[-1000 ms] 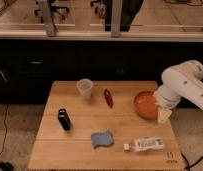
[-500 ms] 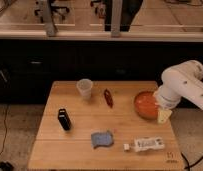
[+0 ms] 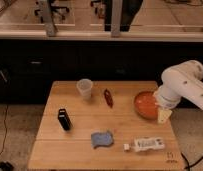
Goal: Knock the eraser over
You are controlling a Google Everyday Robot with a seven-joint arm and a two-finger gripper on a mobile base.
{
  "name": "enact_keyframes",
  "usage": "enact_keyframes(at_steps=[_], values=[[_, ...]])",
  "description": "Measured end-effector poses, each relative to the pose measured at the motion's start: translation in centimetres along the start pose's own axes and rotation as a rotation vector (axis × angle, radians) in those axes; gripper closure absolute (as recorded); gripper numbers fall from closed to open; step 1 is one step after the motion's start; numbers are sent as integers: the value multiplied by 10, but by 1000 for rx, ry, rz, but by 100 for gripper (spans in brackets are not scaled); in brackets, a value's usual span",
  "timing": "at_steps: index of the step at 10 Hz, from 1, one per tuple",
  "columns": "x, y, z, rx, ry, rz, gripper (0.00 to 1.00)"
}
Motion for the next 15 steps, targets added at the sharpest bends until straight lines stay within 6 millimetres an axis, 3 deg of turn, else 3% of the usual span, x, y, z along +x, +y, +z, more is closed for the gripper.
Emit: enact_keyframes(at_steps=[10, 13, 15], values=[[-3, 1, -1, -1, 3, -8, 20], [-44, 3, -4, -3, 3, -60, 20], [-58, 4, -5, -3, 8, -83, 20]])
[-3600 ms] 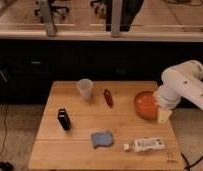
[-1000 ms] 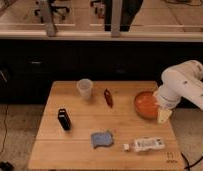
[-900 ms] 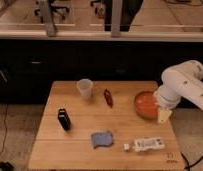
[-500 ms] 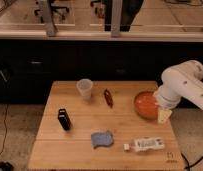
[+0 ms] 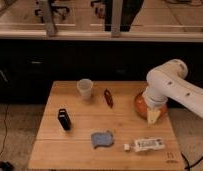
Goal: Knock the eraser over
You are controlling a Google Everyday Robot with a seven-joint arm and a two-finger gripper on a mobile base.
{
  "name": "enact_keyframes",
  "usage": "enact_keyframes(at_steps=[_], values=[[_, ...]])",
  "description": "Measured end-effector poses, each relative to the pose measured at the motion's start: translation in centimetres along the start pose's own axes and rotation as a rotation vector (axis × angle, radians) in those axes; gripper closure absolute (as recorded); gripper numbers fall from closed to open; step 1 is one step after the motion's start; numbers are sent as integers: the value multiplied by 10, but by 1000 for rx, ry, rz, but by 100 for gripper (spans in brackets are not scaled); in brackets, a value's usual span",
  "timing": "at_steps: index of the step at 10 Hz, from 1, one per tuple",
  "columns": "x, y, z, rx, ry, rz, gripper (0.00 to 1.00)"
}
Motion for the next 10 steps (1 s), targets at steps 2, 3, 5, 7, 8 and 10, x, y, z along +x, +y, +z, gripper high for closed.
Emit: enact_keyframes(at_steps=[2, 3, 5, 7, 8, 10], values=[[-3, 2, 0, -5, 4, -16, 20], [-12, 4, 0, -6, 9, -32, 20], [-41, 7, -1, -11, 8, -63, 20], [-51, 10, -2, -13, 14, -89, 20], [-54, 11, -1, -14, 17, -99, 20], [-78, 11, -1, -9, 13, -125, 20]])
